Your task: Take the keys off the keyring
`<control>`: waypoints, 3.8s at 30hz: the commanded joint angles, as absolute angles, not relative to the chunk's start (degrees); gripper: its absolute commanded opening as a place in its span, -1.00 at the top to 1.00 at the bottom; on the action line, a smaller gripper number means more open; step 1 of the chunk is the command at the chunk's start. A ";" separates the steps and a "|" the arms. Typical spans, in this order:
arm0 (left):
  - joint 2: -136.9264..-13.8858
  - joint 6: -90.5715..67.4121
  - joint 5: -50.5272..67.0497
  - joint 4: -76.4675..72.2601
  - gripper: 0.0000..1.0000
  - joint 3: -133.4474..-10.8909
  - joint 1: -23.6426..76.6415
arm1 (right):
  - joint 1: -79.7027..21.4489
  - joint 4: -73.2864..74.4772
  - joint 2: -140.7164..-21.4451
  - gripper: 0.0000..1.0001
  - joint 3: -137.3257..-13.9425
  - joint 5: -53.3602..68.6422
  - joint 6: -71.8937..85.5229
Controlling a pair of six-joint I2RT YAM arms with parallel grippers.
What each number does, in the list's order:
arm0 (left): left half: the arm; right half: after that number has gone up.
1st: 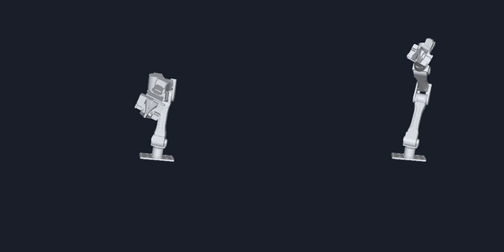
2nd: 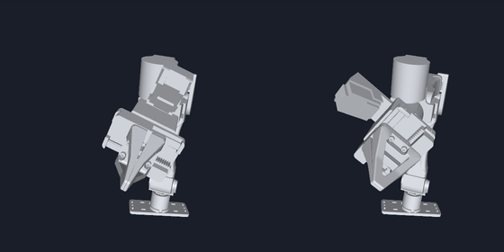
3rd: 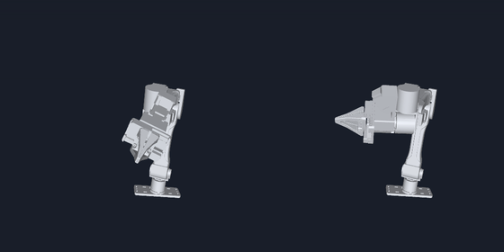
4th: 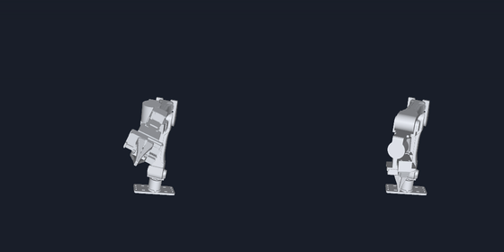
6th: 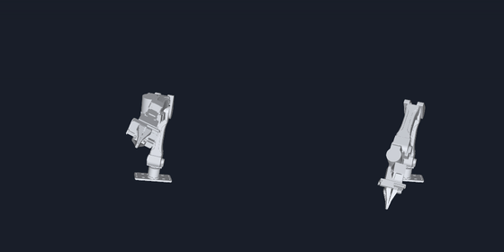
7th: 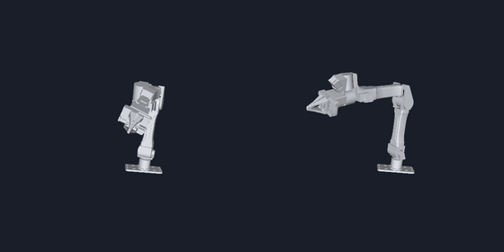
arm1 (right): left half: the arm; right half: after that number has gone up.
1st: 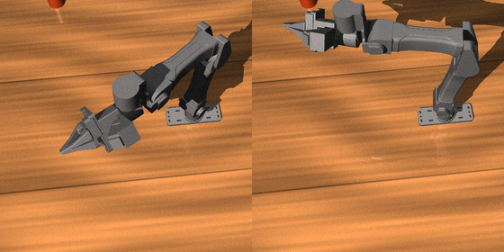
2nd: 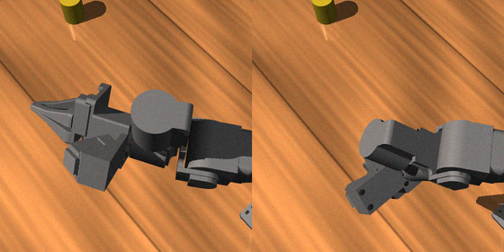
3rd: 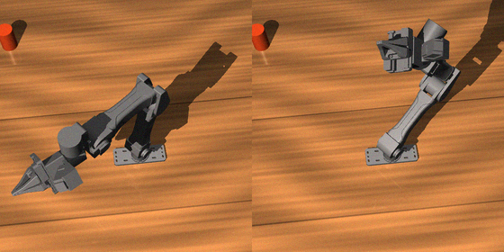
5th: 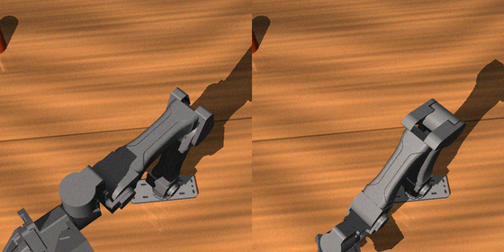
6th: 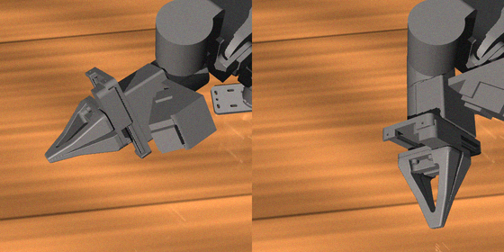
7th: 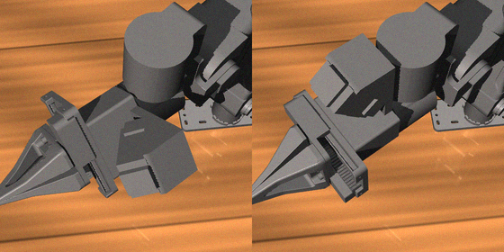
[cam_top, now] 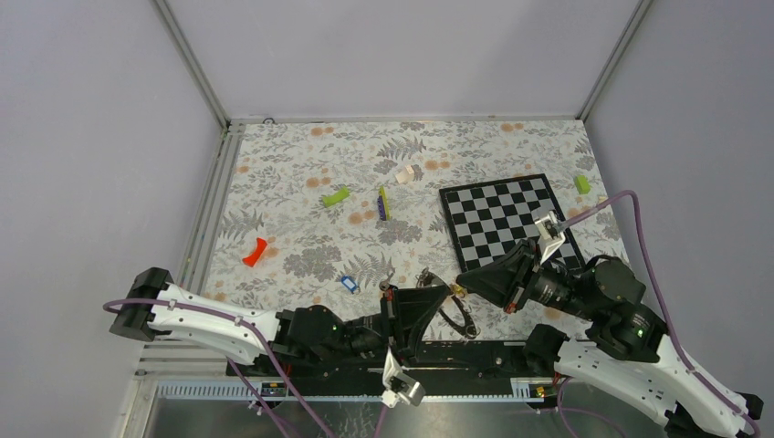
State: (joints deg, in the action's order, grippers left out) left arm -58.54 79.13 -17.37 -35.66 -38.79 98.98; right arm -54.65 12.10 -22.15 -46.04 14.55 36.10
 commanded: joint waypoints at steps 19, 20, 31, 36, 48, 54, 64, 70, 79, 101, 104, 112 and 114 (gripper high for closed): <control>-59.24 80.88 -21.57 -50.23 1.00 -40.64 100.45 | -54.49 11.53 -18.15 1.00 -43.43 11.34 37.39; -59.24 80.79 -21.94 -50.78 1.00 -40.49 100.46 | -54.45 11.53 -17.86 1.00 -43.38 11.14 37.37; -59.77 80.18 -24.59 -52.60 1.00 -39.44 100.46 | -54.47 10.60 -16.53 1.00 -43.92 10.26 36.74; -59.90 79.42 -25.28 -52.64 1.00 -38.69 100.55 | -54.49 8.22 -15.77 1.00 -44.22 10.50 36.63; -61.06 78.06 -26.97 -53.29 1.00 -37.57 100.55 | -54.49 4.42 -15.85 1.00 -44.49 12.76 36.65; -61.02 77.40 -27.40 -53.55 1.00 -36.96 100.55 | -54.49 2.56 -15.97 1.00 -44.12 13.25 36.57; -54.82 70.35 -18.99 -41.68 1.00 -38.58 100.55 | -54.49 6.06 -15.29 0.96 -43.85 12.64 30.20; -48.06 64.35 -8.10 -22.49 1.00 -43.90 100.46 | -54.49 8.60 -13.20 0.48 -43.55 11.56 22.74; -48.68 68.93 1.67 -3.63 1.00 -54.39 100.46 | -54.49 10.07 -14.31 0.29 -45.09 17.32 16.70; -52.09 29.92 -17.00 -38.25 1.00 -50.14 100.46 | -54.49 13.35 -9.86 0.22 -45.49 15.37 7.97; -52.75 20.83 -26.84 -38.17 1.00 -51.54 100.46 | -54.49 13.94 -9.44 0.23 -45.77 15.52 7.80; -48.43 13.63 -25.74 -34.48 1.00 -49.71 100.29 | -54.49 12.49 -9.68 0.22 -46.57 19.91 8.43; -45.85 11.90 -24.67 -35.83 1.00 -47.88 99.99 | -54.49 10.67 -10.15 0.23 -46.04 21.10 9.45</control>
State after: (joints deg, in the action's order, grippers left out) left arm -51.70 18.11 -25.69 -29.26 -49.54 100.18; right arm -54.63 14.57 -9.63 -44.84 17.80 8.73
